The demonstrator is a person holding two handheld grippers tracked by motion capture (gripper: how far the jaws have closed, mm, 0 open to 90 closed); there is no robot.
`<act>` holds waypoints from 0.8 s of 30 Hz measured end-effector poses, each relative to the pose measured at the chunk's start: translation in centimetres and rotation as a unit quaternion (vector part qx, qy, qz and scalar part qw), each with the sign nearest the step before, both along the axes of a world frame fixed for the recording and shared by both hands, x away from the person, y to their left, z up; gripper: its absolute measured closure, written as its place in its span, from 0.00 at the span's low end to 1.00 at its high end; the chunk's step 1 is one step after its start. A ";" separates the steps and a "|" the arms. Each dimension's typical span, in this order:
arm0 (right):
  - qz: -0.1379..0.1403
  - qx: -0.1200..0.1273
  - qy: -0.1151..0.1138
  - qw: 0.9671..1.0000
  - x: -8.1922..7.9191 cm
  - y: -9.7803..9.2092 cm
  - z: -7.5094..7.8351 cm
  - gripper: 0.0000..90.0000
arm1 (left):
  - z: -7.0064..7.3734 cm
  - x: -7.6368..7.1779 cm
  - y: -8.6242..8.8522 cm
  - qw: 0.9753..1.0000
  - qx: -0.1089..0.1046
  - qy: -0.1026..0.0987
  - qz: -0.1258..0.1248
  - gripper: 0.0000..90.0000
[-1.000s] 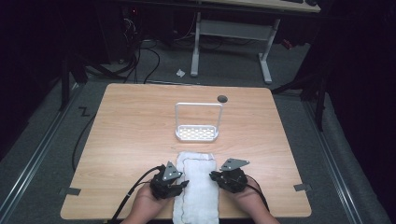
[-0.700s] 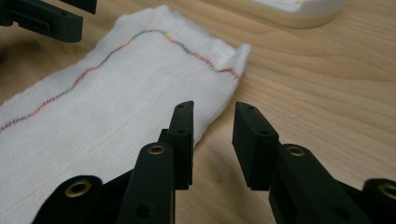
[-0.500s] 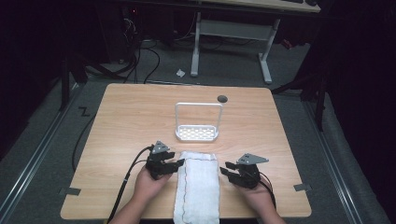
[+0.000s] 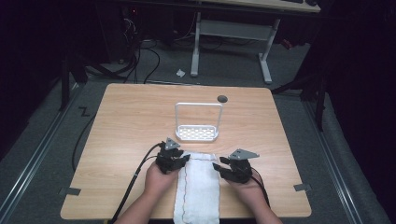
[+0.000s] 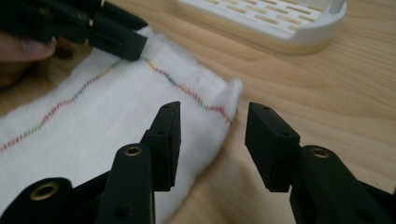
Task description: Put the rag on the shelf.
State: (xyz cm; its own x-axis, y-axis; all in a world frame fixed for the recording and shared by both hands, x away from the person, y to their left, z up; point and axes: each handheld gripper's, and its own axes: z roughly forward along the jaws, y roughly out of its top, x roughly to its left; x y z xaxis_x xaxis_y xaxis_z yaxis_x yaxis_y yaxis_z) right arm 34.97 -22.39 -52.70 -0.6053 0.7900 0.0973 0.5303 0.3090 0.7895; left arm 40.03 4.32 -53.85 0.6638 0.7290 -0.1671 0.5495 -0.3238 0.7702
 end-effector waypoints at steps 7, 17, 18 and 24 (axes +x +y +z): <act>-0.021 -0.004 0.032 0.999 2.7 1.2 -0.1 0.68 | -0.2 -0.1 0.0 1.000 -0.007 0.004 -0.015 0.89; -0.018 -0.013 0.034 0.999 1.9 2.3 -1.0 0.85 | -0.2 -0.5 0.3 1.000 -0.009 0.007 -0.014 0.91; -0.018 -0.013 0.034 0.999 1.9 2.3 -1.0 0.85 | -0.2 -0.5 0.3 1.000 -0.009 0.007 -0.015 0.91; -0.015 -0.001 0.045 0.999 1.9 2.3 -1.0 0.94 | -0.2 -0.4 0.4 1.000 -0.018 0.013 -0.017 0.91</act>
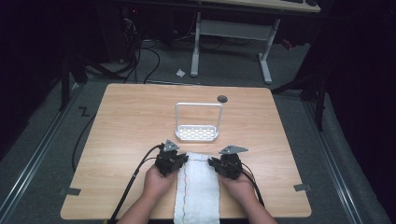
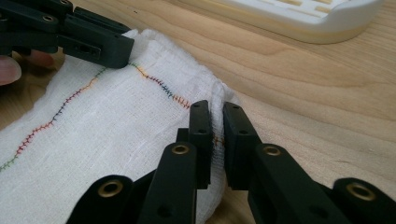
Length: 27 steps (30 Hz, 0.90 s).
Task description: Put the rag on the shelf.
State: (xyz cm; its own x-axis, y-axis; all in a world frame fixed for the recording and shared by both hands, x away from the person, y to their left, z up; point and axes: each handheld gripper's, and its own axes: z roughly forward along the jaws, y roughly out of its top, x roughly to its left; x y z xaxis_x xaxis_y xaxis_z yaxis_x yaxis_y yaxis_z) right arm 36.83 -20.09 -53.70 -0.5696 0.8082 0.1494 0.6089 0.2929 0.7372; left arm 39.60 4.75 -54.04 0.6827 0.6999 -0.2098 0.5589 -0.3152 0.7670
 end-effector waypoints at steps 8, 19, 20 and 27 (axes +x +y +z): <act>0.006 0.001 -0.009 1.000 -0.3 -0.1 0.3 0.96 | 0.1 -0.3 0.5 1.000 -0.026 -0.013 0.003 0.92; 0.013 0.014 -0.080 0.997 -1.6 0.3 3.3 0.96 | 1.9 -2.2 1.5 0.995 -0.072 -0.060 0.021 0.93; 0.016 0.017 -0.085 0.996 -1.7 0.4 3.8 0.96 | 2.5 -2.2 1.7 0.995 -0.078 -0.064 0.022 0.93; 0.009 0.034 -0.140 0.990 -2.1 0.9 7.0 0.96 | 6.9 -2.7 2.3 0.988 -0.101 -0.118 0.023 0.93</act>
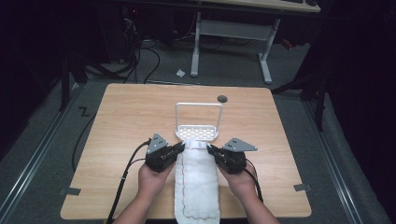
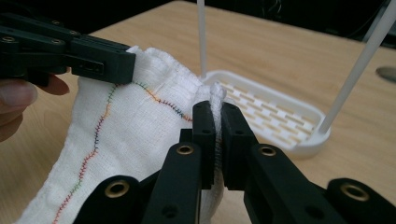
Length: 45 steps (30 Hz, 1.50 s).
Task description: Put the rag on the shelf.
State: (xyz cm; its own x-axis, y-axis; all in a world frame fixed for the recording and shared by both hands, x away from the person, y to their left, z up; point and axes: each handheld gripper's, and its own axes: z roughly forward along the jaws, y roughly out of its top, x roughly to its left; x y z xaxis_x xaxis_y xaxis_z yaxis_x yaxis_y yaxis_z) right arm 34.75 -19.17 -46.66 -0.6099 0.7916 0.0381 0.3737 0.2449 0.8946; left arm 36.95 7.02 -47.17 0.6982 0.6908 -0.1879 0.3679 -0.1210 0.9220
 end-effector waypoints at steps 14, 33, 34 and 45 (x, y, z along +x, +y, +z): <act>0.005 0.011 -0.083 0.996 0.2 0.3 6.8 0.96 | 6.6 -0.6 0.2 0.997 -0.037 -0.065 0.007 0.93; -0.002 0.046 -0.159 0.986 -0.7 -0.8 13.9 0.96 | 14.5 -1.3 -0.5 0.987 -0.049 -0.152 -0.002 0.93; -0.002 0.046 -0.163 0.986 -0.7 -0.9 14.4 0.96 | 14.8 -1.3 -0.5 0.987 -0.050 -0.154 -0.003 0.94; -0.004 0.048 -0.176 0.983 -0.8 -1.1 15.7 0.96 | 16.0 -1.2 -1.2 0.985 -0.041 -0.168 -0.007 0.94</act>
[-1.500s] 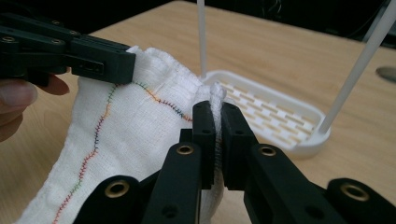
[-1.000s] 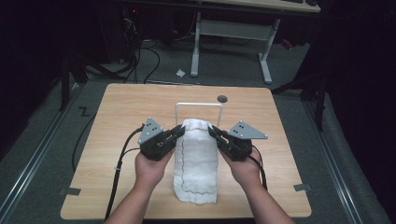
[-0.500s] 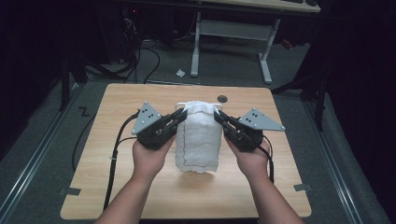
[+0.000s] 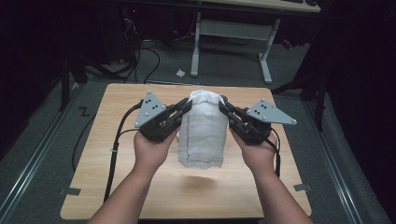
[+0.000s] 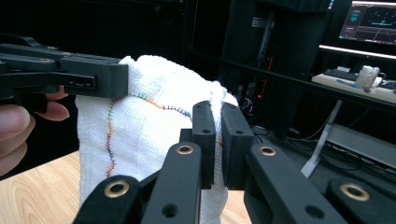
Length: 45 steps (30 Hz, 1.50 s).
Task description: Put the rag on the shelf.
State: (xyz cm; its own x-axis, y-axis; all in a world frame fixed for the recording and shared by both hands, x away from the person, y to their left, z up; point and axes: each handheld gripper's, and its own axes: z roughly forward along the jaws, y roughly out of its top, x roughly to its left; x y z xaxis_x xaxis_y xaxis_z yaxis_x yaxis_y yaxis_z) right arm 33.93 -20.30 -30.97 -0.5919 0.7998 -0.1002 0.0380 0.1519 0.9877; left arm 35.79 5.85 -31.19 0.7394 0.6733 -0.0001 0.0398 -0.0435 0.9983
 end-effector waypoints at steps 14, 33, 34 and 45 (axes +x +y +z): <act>-0.013 0.010 0.031 0.999 3.9 0.0 -0.5 0.96 | -0.6 5.1 0.2 0.999 0.018 0.025 0.021 0.93; -0.041 0.017 0.049 0.998 11.2 0.1 1.7 0.96 | 1.5 12.5 -0.7 0.997 0.025 0.046 0.057 0.93; -0.043 0.015 0.050 0.998 11.7 0.0 1.7 0.96 | 1.5 13.0 -0.7 0.997 0.025 0.051 0.058 0.93; -0.047 0.026 0.074 0.996 15.0 0.1 1.2 0.96 | 1.1 16.4 -1.2 0.995 0.030 0.062 0.078 0.93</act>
